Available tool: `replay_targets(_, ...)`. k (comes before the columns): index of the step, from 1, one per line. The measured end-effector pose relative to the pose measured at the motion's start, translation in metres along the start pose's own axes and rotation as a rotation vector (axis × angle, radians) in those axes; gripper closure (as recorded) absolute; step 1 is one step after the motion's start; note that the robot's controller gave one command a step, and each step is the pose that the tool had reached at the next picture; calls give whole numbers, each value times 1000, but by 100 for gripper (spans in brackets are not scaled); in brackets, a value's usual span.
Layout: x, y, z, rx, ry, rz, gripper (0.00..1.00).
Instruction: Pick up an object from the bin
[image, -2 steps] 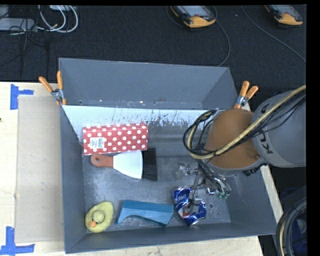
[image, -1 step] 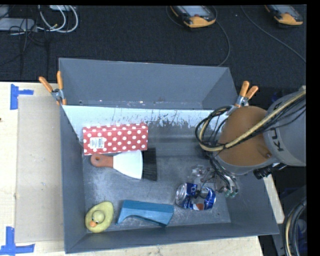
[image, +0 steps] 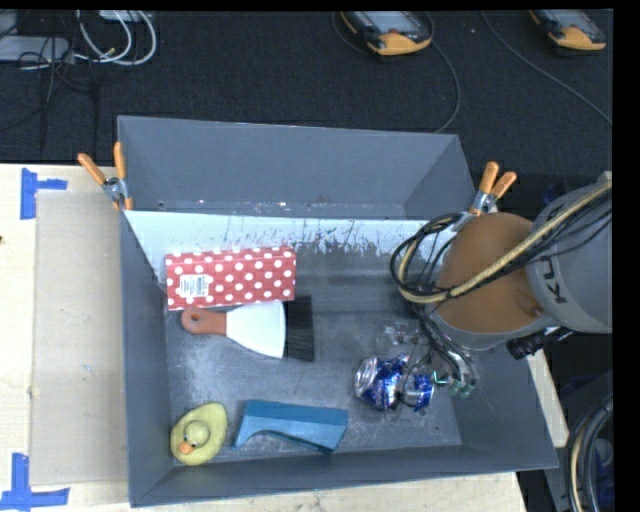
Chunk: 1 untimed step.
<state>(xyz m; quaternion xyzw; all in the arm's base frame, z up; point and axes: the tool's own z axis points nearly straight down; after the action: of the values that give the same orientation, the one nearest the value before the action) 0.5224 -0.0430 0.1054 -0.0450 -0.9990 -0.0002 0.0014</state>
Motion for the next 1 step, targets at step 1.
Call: replay_targets(1,0,0,0,0,0,0,0)
